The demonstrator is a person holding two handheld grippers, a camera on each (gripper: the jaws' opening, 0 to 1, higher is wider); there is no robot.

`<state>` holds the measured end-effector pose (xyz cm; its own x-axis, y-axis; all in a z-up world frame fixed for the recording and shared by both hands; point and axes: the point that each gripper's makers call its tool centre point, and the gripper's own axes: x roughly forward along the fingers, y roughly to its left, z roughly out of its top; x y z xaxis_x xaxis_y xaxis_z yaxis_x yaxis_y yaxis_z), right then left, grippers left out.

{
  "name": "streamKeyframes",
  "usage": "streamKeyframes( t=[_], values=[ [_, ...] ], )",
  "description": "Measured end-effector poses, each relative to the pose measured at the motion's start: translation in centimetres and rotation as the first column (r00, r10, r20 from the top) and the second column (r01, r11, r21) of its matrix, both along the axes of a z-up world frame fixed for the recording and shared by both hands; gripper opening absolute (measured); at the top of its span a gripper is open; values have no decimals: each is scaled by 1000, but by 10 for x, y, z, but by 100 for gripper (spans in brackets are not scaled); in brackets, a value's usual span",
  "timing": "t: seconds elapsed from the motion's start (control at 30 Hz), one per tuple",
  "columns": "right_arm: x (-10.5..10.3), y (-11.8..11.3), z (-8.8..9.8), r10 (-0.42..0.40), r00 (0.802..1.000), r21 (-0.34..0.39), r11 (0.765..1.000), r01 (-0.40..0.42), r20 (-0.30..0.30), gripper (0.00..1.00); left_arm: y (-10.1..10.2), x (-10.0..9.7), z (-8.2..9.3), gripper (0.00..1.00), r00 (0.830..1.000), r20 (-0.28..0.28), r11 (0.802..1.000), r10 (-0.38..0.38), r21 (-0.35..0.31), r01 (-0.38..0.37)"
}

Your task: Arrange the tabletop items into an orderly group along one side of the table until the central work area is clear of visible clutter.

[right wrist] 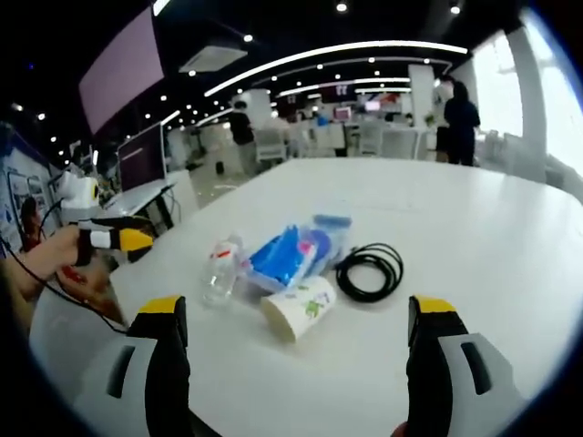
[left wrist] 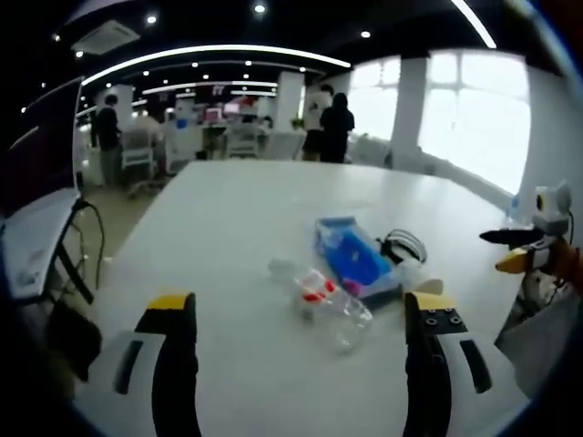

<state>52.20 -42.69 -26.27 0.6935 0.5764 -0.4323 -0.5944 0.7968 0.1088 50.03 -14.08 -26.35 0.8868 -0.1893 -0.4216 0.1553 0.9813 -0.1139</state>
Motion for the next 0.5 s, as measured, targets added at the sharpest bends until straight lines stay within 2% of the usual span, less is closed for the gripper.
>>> streamKeyframes(
  t=[0.1, 0.33, 0.5],
  values=[
    [5, 1, -1, 3, 1000, -6, 1000, -3, 2, 100, 1, 5, -2, 91, 1000, -17, 1000, 2, -4, -2],
    [11, 9, -2, 10, 1000, 0, 1000, -10, -1, 100, 0, 20, 1, 88, 1000, -12, 998, 28, -53, -29],
    [16, 16, -3, 12, 1000, 21, 1000, -12, -1, 100, -1, 30, -3, 87, 999, -34, 998, 33, -49, -35]
  ],
)
